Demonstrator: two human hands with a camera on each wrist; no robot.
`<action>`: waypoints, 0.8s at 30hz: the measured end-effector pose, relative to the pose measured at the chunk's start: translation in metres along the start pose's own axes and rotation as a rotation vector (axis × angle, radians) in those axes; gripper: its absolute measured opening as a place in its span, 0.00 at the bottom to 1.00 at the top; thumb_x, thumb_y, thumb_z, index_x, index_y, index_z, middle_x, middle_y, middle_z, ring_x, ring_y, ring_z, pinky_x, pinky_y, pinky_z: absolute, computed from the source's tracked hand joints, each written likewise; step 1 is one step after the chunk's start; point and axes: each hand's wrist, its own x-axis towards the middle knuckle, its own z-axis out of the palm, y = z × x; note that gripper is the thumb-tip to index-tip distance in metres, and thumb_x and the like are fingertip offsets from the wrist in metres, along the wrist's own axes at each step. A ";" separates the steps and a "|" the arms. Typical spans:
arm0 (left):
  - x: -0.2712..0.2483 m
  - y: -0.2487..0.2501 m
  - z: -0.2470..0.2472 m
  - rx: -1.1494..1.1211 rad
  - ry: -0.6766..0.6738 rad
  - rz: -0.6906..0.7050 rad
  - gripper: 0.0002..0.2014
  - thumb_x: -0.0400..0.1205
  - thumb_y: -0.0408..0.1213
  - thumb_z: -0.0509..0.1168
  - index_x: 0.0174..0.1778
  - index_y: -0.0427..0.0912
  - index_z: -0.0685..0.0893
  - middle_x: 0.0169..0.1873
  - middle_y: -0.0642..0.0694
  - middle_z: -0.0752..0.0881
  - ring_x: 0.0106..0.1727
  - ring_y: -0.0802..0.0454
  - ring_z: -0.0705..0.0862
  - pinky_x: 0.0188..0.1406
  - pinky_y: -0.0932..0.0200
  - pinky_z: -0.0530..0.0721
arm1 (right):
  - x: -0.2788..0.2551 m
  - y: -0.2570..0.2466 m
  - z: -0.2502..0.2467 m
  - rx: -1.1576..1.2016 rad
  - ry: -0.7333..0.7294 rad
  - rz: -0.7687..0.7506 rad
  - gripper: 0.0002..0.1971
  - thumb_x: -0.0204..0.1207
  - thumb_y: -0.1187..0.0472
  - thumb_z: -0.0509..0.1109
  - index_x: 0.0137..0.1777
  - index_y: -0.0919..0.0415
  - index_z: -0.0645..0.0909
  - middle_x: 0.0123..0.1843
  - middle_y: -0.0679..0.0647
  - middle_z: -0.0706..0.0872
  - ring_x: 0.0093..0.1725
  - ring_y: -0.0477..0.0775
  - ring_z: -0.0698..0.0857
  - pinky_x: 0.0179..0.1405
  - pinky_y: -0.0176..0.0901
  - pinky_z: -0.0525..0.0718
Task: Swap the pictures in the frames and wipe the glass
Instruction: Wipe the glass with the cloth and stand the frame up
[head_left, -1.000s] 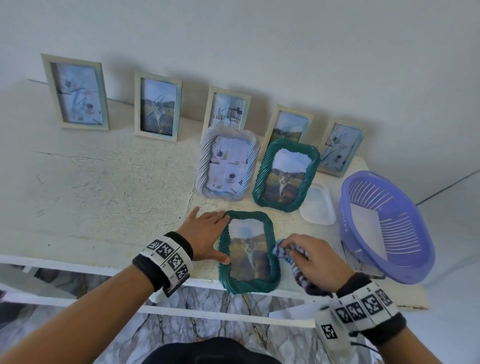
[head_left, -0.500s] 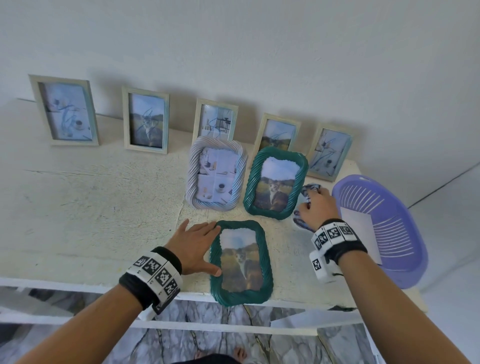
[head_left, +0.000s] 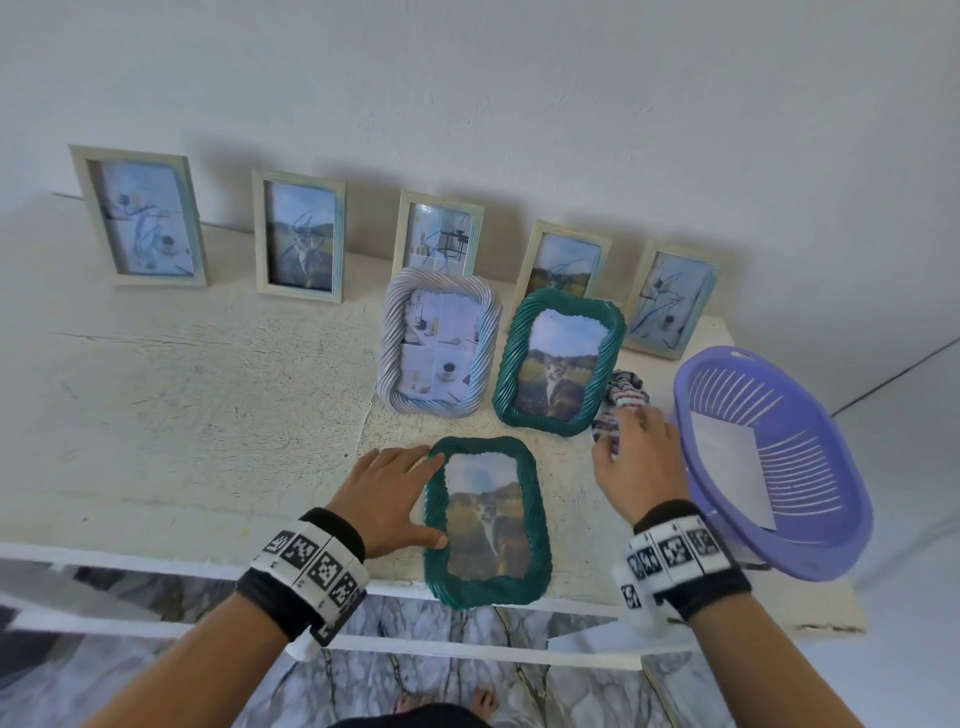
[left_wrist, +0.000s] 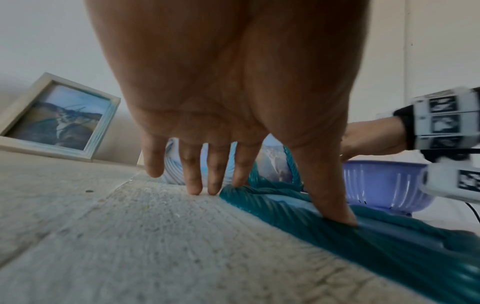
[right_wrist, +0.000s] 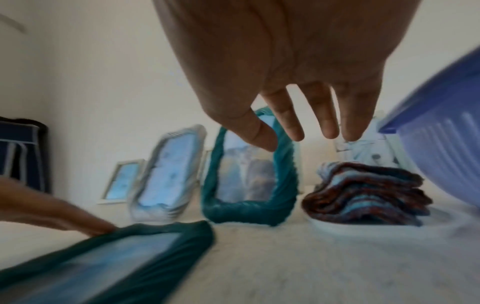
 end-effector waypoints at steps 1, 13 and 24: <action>-0.003 0.003 0.001 -0.013 0.029 -0.016 0.49 0.73 0.69 0.66 0.85 0.52 0.52 0.83 0.49 0.59 0.82 0.47 0.59 0.81 0.47 0.58 | -0.016 -0.007 -0.001 0.055 0.002 -0.009 0.17 0.79 0.58 0.62 0.65 0.63 0.76 0.61 0.63 0.79 0.59 0.64 0.76 0.56 0.52 0.77; -0.019 0.035 0.016 -0.540 0.229 -0.129 0.34 0.80 0.54 0.67 0.80 0.47 0.67 0.69 0.43 0.79 0.66 0.47 0.80 0.64 0.55 0.78 | -0.071 -0.045 0.039 0.617 -0.284 0.281 0.12 0.80 0.63 0.65 0.60 0.65 0.82 0.53 0.61 0.85 0.49 0.55 0.81 0.53 0.43 0.77; -0.022 0.068 0.005 -1.323 0.234 -0.048 0.46 0.60 0.71 0.70 0.75 0.65 0.64 0.68 0.62 0.76 0.71 0.60 0.76 0.71 0.52 0.76 | -0.092 -0.074 -0.015 1.780 -0.352 0.282 0.17 0.81 0.52 0.60 0.63 0.62 0.76 0.58 0.64 0.87 0.54 0.60 0.87 0.49 0.57 0.86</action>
